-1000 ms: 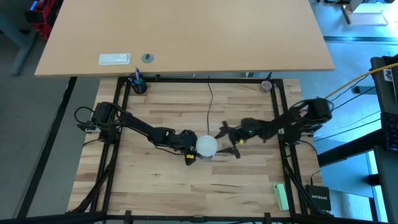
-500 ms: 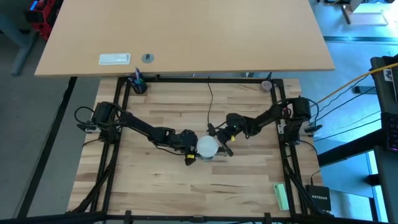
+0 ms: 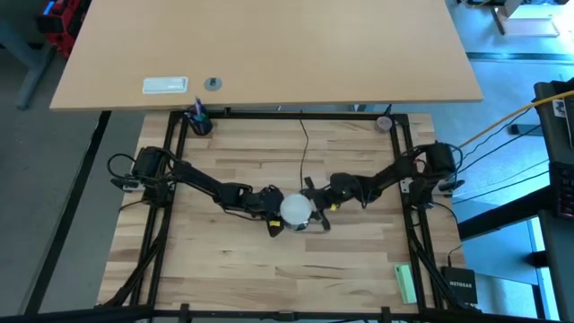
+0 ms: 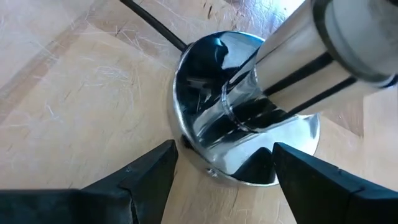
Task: Screw lightbulb
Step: Insert the lightbulb into the lamp
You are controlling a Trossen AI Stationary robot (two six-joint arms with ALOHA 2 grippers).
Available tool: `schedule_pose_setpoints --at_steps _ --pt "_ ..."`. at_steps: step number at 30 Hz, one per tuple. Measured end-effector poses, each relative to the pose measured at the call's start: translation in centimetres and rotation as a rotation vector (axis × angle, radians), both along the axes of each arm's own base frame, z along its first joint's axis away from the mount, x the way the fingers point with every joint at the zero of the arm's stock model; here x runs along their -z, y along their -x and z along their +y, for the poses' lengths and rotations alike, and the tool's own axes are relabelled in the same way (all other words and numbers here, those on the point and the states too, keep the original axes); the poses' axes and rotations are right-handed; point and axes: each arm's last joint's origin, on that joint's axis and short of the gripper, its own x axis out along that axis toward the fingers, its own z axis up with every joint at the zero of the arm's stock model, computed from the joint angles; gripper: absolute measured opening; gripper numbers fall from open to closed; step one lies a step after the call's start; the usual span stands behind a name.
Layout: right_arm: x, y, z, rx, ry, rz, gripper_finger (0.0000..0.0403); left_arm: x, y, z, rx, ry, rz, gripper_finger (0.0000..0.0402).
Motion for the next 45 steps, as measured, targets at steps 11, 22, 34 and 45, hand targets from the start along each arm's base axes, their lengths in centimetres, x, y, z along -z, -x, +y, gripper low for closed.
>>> schedule_pose_setpoints --at_steps 11,22,34,45 --pt "0.1 0.1 2.1 0.164 0.014 0.014 0.0147 0.0 0.0 0.0 -0.024 -0.012 0.001 0.0260" --pt "-1.5 1.4 1.9 0.152 -0.001 0.151 0.0363 0.0 0.0 0.0 -0.007 -0.027 -0.001 0.0260" --pt "-5.5 4.5 1.4 0.103 0.120 0.222 0.0393 0.0 0.0 0.0 -0.004 -0.030 -0.002 0.0260" --pt "-3.0 7.9 -0.9 0.191 -0.011 0.045 0.0394 0.0 0.0 0.0 0.006 -0.039 -0.006 0.0260"
